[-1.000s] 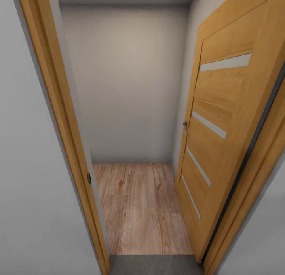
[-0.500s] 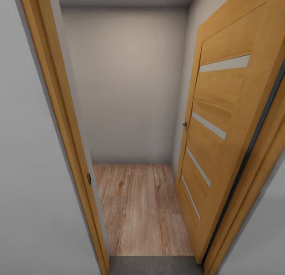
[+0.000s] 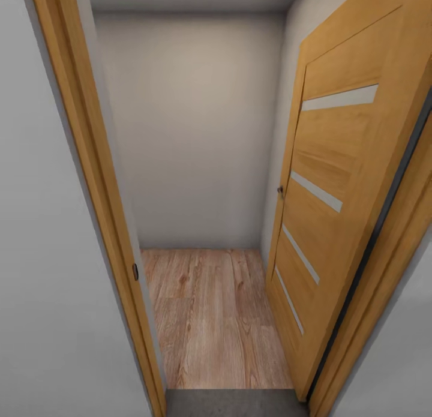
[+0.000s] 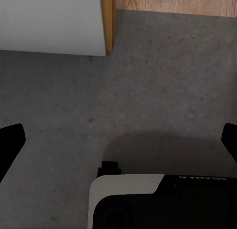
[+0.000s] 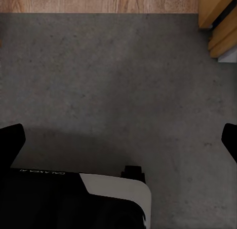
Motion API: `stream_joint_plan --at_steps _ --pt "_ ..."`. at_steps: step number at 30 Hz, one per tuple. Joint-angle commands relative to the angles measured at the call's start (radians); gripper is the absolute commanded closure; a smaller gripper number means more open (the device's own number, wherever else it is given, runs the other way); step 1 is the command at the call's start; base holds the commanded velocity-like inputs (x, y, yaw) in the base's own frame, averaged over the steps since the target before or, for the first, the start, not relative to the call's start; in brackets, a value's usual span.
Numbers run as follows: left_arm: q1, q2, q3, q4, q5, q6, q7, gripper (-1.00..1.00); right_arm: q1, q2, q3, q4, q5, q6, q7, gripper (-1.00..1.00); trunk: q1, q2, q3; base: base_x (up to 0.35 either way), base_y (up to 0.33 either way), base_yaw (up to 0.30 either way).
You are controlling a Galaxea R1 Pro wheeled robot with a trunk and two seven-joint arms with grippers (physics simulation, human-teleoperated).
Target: Move the two storage containers from the living room to the garage. In the garage, place one container on the floor and stack the other container on top of it (either order is fine).
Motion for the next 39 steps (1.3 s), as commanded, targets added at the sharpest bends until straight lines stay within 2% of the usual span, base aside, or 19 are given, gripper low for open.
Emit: stream_joint_plan --at_steps 1,26,30,39 --pt "-0.002 0.0 0.002 0.004 0.005 -0.007 -0.005 -1.0 -0.001 0.0 0.008 0.001 -0.008 -0.004 0.003 -1.0 0.0 -0.001 -0.001 0.0 0.0 0.0" --pt "-0.002 -0.001 0.002 0.004 0.005 -0.007 -0.005 -1.0 -0.001 -0.001 0.01 0.0 -0.006 -0.004 0.002 -1.0 0.0 -0.001 -0.001 0.0 0.0 0.0" --pt "-0.002 0.0 0.002 0.004 0.005 -0.007 -0.005 -1.0 -0.001 0.003 0.008 0.078 -0.015 0.004 0.001 -1.0 0.0 -0.001 -0.001 0.0 0.0 0.0" --pt "-0.002 -0.003 0.002 0.004 0.005 -0.007 -0.005 -1.0 -0.001 0.004 0.008 0.089 -0.015 0.004 0.002 -1.0 0.0 -0.001 -0.001 0.0 0.0 0.0"
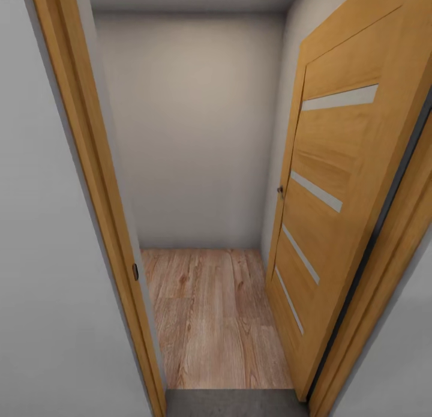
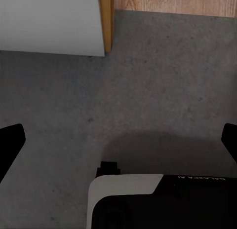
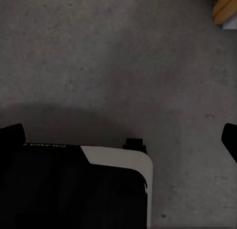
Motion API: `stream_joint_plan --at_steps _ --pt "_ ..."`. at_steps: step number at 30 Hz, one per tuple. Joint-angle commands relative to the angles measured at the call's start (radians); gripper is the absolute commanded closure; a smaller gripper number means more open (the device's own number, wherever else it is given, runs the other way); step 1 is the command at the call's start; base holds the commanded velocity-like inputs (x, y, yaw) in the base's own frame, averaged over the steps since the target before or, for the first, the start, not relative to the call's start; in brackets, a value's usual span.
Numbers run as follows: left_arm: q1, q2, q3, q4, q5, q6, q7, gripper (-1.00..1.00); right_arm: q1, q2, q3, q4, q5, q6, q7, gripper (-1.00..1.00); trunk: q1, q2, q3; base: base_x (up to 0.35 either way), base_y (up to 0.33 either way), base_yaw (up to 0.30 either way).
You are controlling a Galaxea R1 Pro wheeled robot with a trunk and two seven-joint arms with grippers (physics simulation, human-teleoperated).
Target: Move the two storage containers from the living room to the garage. In the garage, place one container on the floor and stack the other container on top of it (either order is fine).
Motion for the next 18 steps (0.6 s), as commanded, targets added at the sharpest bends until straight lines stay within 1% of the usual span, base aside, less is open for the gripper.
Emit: stream_joint_plan --at_steps 1,18 --pt "-0.002 0.0 0.002 0.005 0.005 -0.007 -0.005 -1.0 -0.002 0.0 0.008 0.005 -0.009 -0.007 0.005 -1.0 0.001 -0.001 -0.001 0.0 0.0 0.0" --pt "-0.002 0.002 0.002 0.005 0.005 -0.007 -0.005 -1.0 -0.002 0.0 0.008 0.004 -0.009 -0.008 0.005 -1.0 0.001 -0.001 -0.001 0.0 0.0 0.0"
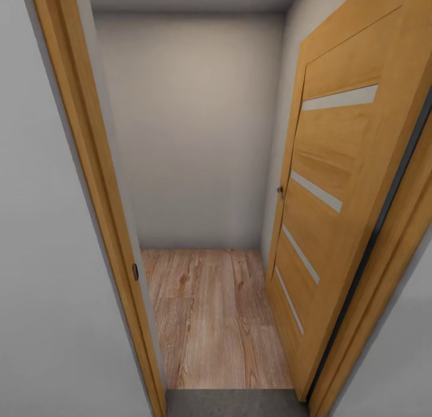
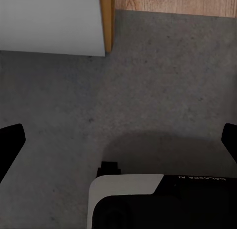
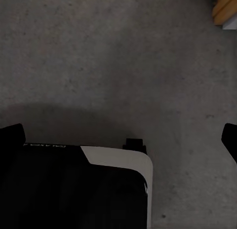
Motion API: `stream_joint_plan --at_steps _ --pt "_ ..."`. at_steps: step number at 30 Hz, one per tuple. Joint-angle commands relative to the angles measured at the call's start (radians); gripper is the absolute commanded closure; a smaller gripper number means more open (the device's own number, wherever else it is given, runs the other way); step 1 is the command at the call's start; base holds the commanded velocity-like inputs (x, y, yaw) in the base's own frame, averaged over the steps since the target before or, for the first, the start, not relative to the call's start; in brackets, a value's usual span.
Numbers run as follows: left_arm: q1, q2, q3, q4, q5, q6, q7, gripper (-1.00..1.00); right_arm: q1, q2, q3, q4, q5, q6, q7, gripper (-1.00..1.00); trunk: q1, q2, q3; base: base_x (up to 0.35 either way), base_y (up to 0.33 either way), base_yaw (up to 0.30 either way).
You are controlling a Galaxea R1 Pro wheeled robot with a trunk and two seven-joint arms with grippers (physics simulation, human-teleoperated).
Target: Move the two storage containers from the living room to the garage. In the garage, place one container on the floor and stack the other container on top of it (either order is fine).
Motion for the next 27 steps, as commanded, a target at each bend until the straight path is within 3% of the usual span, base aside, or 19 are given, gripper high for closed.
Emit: stream_joint_plan --at_steps 1,9,18,27 --pt "-0.002 0.0 0.002 0.005 0.005 -0.007 -0.005 -1.0 -0.002 0.0 0.008 0.005 -0.009 -0.008 0.005 -1.0 0.001 -0.001 -0.001 0.0 0.0 0.0" --pt "-0.002 0.002 0.002 0.005 0.005 -0.007 -0.005 -1.0 -0.002 0.0 0.008 0.005 -0.009 -0.008 0.005 -1.0 0.001 -0.001 -0.001 0.012 -0.005 0.0" --pt "-0.002 0.001 0.002 0.005 0.005 -0.007 -0.005 -1.0 -0.002 0.0 0.008 0.004 -0.009 -0.008 0.005 -1.0 0.001 -0.001 -0.001 0.202 -0.111 0.0" --pt "-0.002 0.0 0.002 0.005 0.005 -0.008 -0.005 -1.0 -0.002 0.0 0.008 0.005 -0.009 -0.007 0.004 -1.0 0.001 -0.001 -0.001 0.016 -0.009 0.0"
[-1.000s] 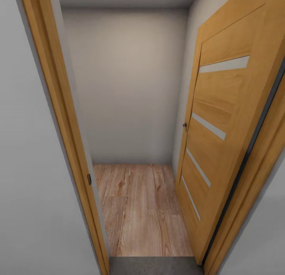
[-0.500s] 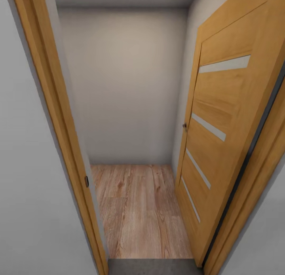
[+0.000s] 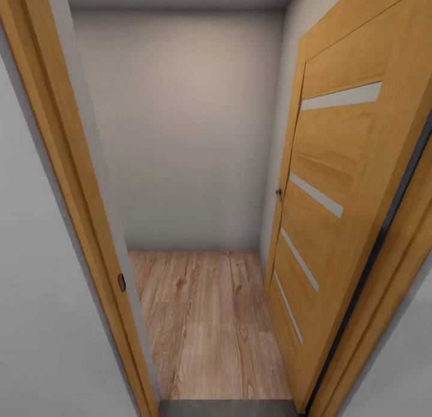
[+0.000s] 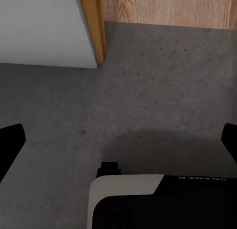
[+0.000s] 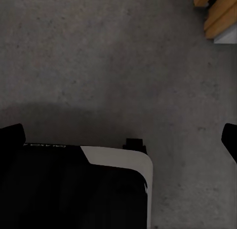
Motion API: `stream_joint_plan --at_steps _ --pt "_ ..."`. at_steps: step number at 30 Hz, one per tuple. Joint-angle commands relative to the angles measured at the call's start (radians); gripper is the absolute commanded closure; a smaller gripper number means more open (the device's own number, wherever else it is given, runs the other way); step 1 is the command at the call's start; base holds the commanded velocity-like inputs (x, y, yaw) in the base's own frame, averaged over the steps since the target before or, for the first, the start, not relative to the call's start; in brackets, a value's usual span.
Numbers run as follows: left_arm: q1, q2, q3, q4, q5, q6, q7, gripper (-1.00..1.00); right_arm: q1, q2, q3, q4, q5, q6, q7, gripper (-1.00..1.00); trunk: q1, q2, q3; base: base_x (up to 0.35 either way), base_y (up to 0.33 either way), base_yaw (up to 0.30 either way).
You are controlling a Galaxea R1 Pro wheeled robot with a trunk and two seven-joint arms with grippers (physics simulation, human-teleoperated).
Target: Move the two storage containers from the living room to the garage. In the garage, place one container on the floor and stack the other container on top of it (either order is fine).
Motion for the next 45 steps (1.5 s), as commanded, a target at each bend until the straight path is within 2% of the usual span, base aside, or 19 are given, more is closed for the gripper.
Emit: stream_joint_plan --at_steps 1,16,27,45 --pt "-0.002 0.0 0.002 0.005 0.005 -0.007 -0.005 -1.0 -0.002 0.0 0.008 0.005 -0.009 -0.007 0.005 -1.0 0.0 -0.001 -0.001 0.016 -0.005 0.0" --pt "-0.002 0.002 0.002 0.005 0.005 -0.005 -0.002 -1.0 -0.002 0.0 0.009 0.004 -0.004 -0.011 0.004 -1.0 0.0 -0.001 -0.001 0.25 -0.091 0.0" --pt "-0.002 0.002 0.002 0.005 0.005 -0.005 -0.003 -1.0 -0.002 0.0 0.009 0.004 0.005 -0.015 0.006 -1.0 0.0 -0.001 -0.001 0.29 0.019 0.0" --pt "-0.002 -0.002 0.002 0.004 0.006 -0.006 -0.004 -1.0 -0.002 0.0 0.011 0.003 0.006 -0.015 0.011 -1.0 0.0 -0.001 -0.001 0.022 0.002 0.0"
